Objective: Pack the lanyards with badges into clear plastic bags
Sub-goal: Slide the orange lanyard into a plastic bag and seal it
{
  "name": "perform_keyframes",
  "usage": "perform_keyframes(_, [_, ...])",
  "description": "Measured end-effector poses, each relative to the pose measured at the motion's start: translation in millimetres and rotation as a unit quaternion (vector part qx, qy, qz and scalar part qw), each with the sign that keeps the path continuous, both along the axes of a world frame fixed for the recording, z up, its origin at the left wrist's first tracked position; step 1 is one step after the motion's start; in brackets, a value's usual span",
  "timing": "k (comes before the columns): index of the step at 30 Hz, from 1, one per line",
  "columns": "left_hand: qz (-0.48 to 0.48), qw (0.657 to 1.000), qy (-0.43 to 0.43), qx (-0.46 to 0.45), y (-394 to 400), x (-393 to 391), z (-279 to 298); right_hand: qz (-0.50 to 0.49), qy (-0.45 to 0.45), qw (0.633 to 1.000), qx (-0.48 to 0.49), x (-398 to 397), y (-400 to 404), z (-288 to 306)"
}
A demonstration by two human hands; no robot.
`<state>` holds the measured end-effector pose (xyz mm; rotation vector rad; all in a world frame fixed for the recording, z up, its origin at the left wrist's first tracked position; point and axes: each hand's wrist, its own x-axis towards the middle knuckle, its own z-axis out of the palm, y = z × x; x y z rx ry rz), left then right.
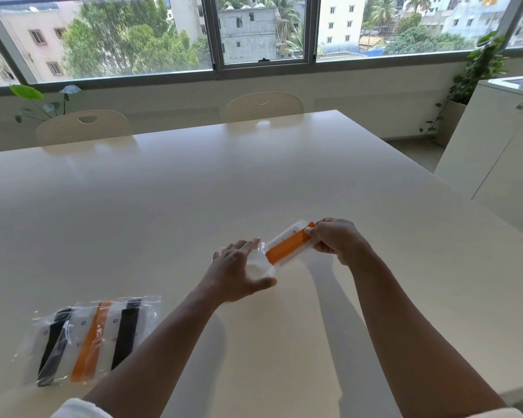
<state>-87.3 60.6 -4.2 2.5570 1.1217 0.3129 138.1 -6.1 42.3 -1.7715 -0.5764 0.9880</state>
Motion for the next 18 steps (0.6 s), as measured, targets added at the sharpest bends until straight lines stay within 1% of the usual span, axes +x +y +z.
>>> perform_keyframes(6, [-0.006, 1.000, -0.001, -0.010, -0.6, 2.2, -5.1, 0.008, 0.042, 0.999, -0.012, -16.4, 1.7, -8.2])
perform_keyframes(12, [-0.004, 0.999, -0.028, -0.027, 2.0, 5.4, -8.9, 0.059, 0.061, 0.995, -0.044, -34.5, 2.6, -11.8])
perform_keyframes(14, [0.007, 0.997, -0.056, -0.056, 3.7, 5.2, -9.1, 0.072, 0.053, 0.995, -0.046, -37.3, 4.4, -9.8])
perform_keyframes(16, [0.026, 0.989, -0.103, -0.099, 7.5, 3.6, -7.3, 0.083, 0.043, 0.995, -0.036, -36.6, 7.7, -5.4])
perform_keyframes(18, [0.050, 0.971, -0.165, -0.165, 12.4, 2.5, -3.3, 0.091, 0.019, 0.995, -0.021, -34.0, 11.2, 1.2])
